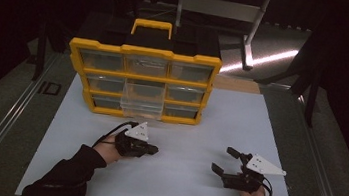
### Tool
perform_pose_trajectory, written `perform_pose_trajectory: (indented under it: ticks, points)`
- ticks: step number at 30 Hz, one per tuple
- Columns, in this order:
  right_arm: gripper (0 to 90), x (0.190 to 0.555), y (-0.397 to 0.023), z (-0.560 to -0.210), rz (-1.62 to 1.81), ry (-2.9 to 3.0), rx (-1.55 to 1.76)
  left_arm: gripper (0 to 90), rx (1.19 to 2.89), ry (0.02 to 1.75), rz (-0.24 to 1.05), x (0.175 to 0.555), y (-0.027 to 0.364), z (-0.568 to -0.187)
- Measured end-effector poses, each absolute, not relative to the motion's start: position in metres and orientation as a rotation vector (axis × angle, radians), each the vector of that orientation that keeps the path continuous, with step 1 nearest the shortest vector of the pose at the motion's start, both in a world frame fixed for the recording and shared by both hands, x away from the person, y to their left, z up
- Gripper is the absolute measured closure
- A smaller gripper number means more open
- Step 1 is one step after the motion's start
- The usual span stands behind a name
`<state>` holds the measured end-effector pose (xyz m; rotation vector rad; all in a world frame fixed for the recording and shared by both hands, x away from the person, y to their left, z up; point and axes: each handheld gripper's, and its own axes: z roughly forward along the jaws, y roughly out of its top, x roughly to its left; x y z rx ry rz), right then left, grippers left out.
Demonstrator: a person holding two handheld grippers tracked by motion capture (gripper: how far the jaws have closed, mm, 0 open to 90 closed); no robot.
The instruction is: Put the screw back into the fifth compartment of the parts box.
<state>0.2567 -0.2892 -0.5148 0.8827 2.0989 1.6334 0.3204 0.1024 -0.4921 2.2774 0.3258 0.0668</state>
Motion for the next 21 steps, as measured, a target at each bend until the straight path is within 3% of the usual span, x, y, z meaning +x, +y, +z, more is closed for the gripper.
perform_pose_trajectory:
  ticks: [21]
  points:
    - [14.3, 0.257, -0.289, -0.515, 1.633, 2.096, 0.891, 88.7, 2.186, 0.275, 0.170, 0.312, 0.122, -0.403]
